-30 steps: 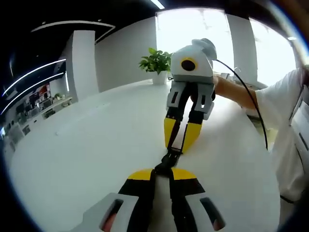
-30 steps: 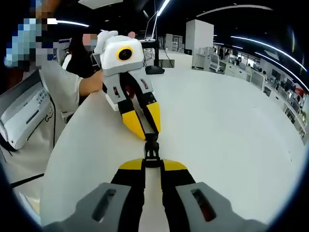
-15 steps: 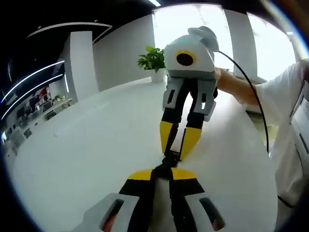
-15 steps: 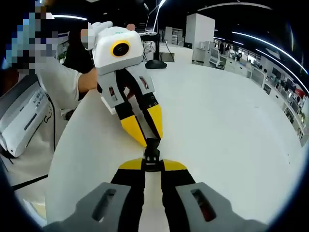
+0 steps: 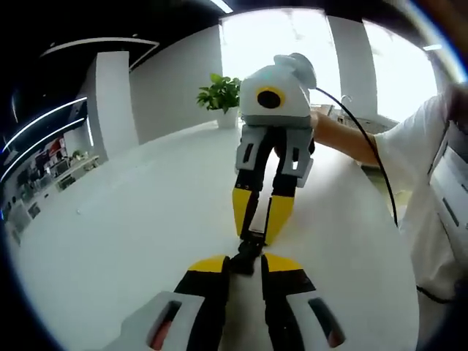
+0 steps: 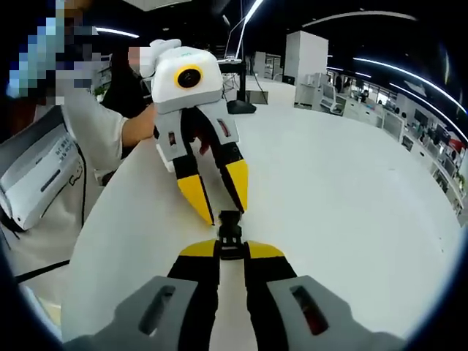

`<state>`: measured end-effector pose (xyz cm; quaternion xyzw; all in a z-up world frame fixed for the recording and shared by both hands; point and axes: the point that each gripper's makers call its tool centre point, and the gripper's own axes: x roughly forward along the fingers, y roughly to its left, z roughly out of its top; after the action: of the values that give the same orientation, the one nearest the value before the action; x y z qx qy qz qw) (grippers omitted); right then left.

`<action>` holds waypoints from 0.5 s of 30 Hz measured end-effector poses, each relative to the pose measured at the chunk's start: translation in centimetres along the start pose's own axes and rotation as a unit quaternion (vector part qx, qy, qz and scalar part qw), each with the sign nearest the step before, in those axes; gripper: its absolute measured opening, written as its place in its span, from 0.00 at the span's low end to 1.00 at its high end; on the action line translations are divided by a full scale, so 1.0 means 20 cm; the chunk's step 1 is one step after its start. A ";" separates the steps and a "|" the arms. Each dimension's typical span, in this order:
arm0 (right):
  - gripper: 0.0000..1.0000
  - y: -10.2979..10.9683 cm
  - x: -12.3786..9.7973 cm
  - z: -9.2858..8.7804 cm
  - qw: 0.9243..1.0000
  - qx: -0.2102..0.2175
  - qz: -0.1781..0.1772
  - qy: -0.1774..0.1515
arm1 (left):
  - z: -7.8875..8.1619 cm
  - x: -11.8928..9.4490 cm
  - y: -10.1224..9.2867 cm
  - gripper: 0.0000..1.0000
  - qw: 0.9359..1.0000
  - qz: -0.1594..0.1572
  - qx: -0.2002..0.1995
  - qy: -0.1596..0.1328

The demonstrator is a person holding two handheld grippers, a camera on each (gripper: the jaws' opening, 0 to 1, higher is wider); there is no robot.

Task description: Snap the two parts of the plastic buckle together until the buckle closes and remains connected.

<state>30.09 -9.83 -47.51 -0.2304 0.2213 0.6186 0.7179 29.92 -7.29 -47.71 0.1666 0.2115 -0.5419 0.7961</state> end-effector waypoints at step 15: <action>0.20 0.00 -0.04 -0.02 0.999 -0.021 -0.012 -0.025 | 0.01 0.01 -0.01 0.17 0.999 -0.036 -0.028 -0.018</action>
<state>29.98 -10.70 -47.24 -0.2323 0.1871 0.6204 0.7254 29.80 -7.63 -47.64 0.1271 0.2182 -0.5670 0.7840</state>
